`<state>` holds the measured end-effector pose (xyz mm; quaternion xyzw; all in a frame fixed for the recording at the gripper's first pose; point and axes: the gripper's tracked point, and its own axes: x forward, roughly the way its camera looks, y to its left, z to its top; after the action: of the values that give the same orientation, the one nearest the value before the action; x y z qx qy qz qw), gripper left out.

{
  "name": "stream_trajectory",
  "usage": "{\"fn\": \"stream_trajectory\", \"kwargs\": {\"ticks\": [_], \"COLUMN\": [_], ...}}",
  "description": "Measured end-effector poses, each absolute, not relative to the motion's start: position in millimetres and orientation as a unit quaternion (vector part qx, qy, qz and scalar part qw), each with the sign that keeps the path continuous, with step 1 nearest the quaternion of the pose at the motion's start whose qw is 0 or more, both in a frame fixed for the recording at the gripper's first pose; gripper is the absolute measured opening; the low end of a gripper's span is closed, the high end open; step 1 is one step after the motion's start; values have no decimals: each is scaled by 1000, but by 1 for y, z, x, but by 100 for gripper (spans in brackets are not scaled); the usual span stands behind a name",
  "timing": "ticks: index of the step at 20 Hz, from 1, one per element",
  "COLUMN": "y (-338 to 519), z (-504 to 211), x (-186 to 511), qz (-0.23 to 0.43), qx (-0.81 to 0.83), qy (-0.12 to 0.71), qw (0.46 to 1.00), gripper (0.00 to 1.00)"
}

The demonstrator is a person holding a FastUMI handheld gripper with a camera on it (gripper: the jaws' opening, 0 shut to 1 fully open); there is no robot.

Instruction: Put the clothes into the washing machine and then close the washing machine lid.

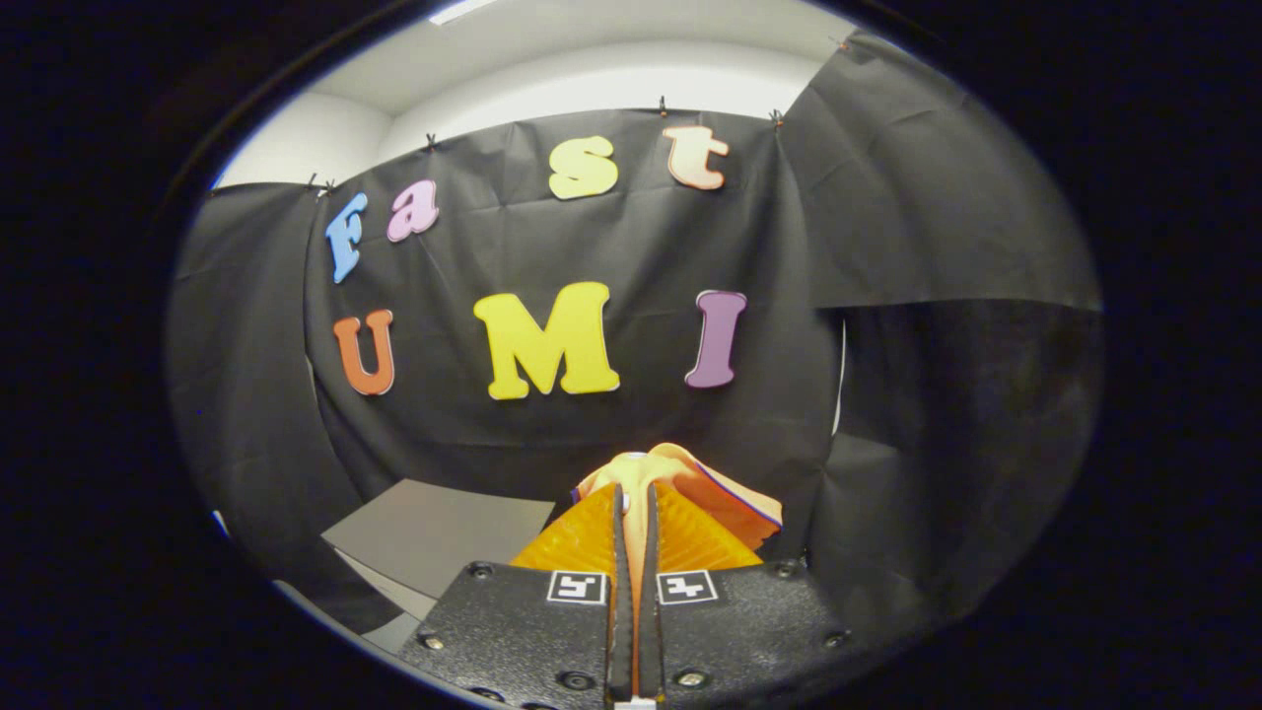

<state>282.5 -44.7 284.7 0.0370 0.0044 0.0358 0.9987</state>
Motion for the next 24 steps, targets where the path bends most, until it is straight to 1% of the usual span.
{"fn": "stream_trajectory", "kwargs": {"ticks": [8,18,24], "y": [-66,-73,-91], "z": [206,95,23], "x": [369,463,479], "qz": [45,34,16], "qx": [54,57,52], "qy": [89,205,277], "qw": [994,977,959], "gripper": [6,6,6]}}
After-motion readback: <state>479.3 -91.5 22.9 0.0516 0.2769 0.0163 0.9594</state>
